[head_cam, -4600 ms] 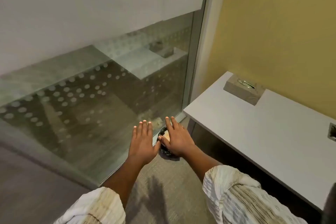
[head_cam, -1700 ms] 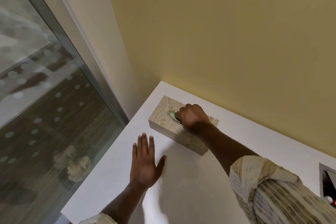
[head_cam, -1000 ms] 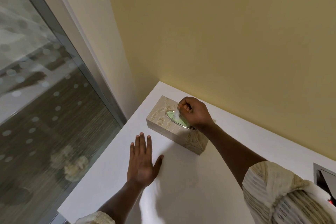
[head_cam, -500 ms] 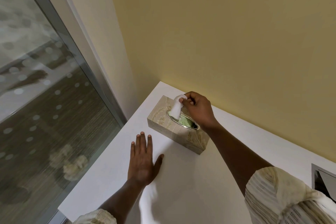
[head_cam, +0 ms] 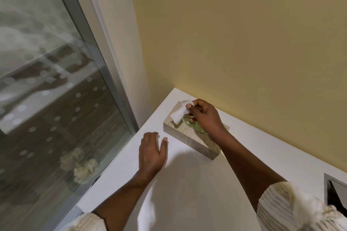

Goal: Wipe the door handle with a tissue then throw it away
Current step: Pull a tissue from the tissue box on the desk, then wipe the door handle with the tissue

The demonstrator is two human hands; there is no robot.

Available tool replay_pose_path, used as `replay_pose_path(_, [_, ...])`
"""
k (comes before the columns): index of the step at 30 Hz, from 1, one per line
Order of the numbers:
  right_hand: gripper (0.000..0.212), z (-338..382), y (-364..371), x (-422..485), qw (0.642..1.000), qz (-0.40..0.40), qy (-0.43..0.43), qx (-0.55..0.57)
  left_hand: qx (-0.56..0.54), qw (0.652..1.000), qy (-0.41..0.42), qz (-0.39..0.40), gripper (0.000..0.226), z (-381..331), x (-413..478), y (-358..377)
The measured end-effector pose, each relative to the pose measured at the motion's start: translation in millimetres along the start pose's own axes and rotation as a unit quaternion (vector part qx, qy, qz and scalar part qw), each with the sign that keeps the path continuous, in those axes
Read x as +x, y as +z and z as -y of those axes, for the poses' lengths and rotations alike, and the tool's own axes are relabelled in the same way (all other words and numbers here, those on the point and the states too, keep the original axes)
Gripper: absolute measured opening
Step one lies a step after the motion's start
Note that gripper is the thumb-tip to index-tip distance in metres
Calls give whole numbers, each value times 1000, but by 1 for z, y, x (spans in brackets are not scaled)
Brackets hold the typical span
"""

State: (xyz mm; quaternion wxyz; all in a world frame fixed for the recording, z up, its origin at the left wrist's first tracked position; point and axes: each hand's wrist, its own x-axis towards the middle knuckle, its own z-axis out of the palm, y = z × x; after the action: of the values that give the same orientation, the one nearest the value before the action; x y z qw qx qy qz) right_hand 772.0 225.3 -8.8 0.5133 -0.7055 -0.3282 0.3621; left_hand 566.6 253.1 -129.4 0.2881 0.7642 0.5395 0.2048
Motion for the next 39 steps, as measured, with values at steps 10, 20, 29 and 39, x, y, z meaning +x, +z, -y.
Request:
replay_pose_path(10, [9,27,52,-40,997,65,-19,-25,-315,939,-76,116,18,-46,36,-109])
replay_pose_path(20, [3,66,116,-84,991,70,-64,-96,-292,949,-98,70,17,-13,2,-198])
replay_pose_path(29, [7,96,182,-138,982,138,-88,-99,-462,874,-148,22,11,27,-48,-289])
replay_pose_path(39, [9,138,271,-207,977,182,-106,-24,-421,896,-135,-51,14,90,-96,-389])
